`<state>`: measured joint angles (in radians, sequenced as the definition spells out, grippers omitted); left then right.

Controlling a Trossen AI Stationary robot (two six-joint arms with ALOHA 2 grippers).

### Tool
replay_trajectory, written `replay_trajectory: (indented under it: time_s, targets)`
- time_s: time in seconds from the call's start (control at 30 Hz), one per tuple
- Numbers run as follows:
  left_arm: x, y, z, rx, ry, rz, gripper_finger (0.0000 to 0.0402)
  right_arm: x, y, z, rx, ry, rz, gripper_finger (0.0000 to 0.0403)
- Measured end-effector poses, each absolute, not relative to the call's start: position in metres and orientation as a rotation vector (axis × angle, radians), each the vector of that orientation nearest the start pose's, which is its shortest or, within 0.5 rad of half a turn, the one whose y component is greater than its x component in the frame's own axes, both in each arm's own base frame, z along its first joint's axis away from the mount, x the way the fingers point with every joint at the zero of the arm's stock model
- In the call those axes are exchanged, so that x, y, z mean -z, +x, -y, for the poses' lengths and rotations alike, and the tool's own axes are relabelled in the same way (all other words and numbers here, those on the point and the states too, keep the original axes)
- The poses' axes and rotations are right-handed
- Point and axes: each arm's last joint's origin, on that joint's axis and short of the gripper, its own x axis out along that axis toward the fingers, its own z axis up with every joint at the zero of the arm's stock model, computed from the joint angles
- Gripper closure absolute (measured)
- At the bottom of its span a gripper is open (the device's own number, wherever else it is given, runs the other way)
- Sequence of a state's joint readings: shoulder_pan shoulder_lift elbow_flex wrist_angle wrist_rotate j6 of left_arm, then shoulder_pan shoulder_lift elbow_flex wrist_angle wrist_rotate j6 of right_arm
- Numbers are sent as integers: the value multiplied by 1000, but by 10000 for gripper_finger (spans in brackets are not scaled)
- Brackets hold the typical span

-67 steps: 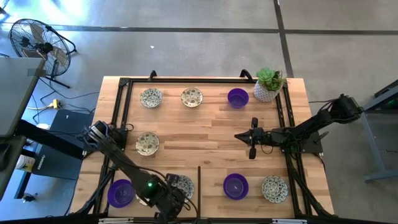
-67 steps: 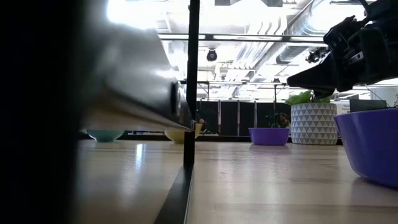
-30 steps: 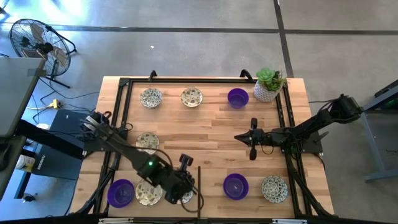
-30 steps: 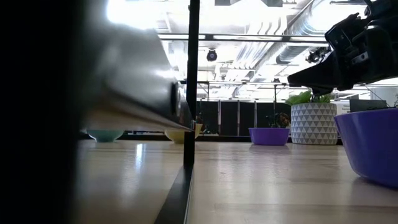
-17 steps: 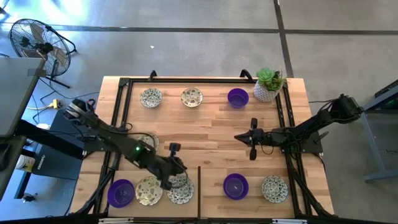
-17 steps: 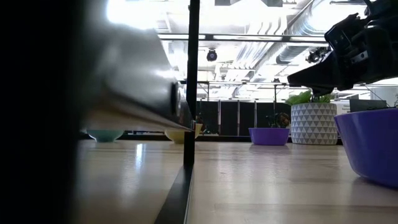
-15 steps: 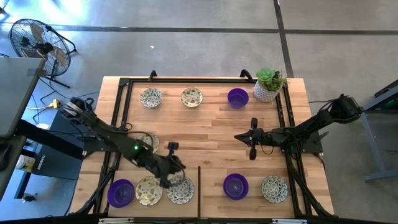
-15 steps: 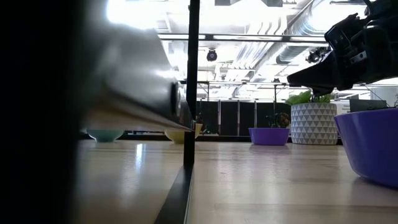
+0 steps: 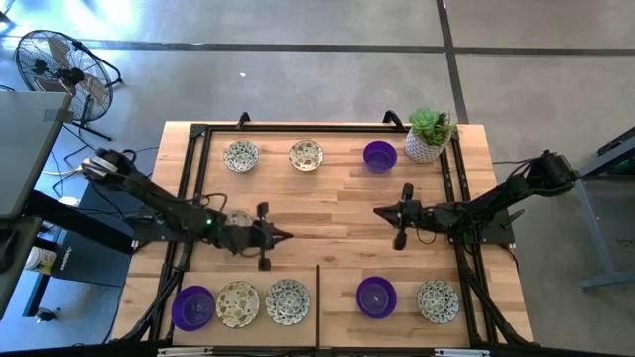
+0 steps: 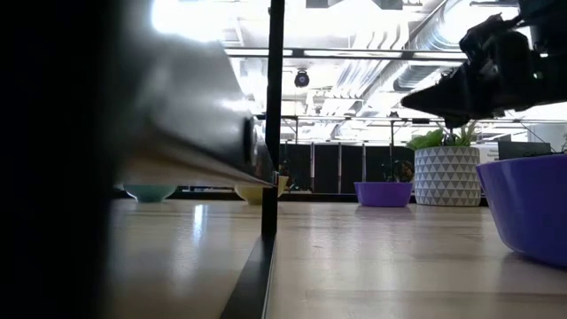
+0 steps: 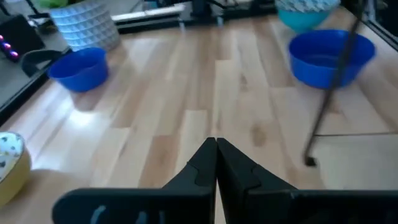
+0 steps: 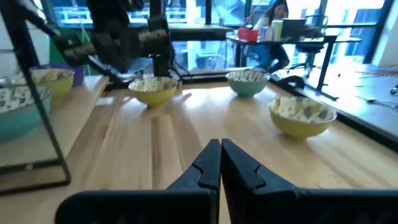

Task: Pick & Place Mini bowls
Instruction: Stack the bottom yellow patterned bowl on top of the other yellow patterned bowl on the shelf

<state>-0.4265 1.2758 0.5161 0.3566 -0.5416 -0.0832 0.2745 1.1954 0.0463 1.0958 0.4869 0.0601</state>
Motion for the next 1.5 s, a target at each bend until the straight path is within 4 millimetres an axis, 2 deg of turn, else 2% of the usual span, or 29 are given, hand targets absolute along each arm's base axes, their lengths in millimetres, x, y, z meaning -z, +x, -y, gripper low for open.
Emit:
replay_trajectory:
  time_s: [0.33, 0.53, 0.7, 0.9, 1.17, 1.3, 1.5]
  targets:
    - [-177, 225, 48, -90, 78, -166, 401, -159, 183, -35, 316, -1, -40, 403]
    - [-173, 224, 31, -126, 72, -155, 401, -165, 191, -36, 381, -18, -66, 403]
    - [-174, 225, 23, -112, 76, -155, 401, -168, 196, -37, 392, -13, -87, 403]
    - [-175, 227, 12, -161, 72, -148, 401, -177, 202, -36, 504, -9, -90, 403]
    - [-173, 227, 2, -167, 81, -169, 401, -190, 215, -38, 578, -55, -178, 403]
    - [-172, 227, 2, -162, 106, -177, 401, -203, 223, -39, 495, -35, -297, 402]
    - [-172, 227, 2, -165, 122, -184, 401, -223, 228, -32, 484, 37, -494, 402]
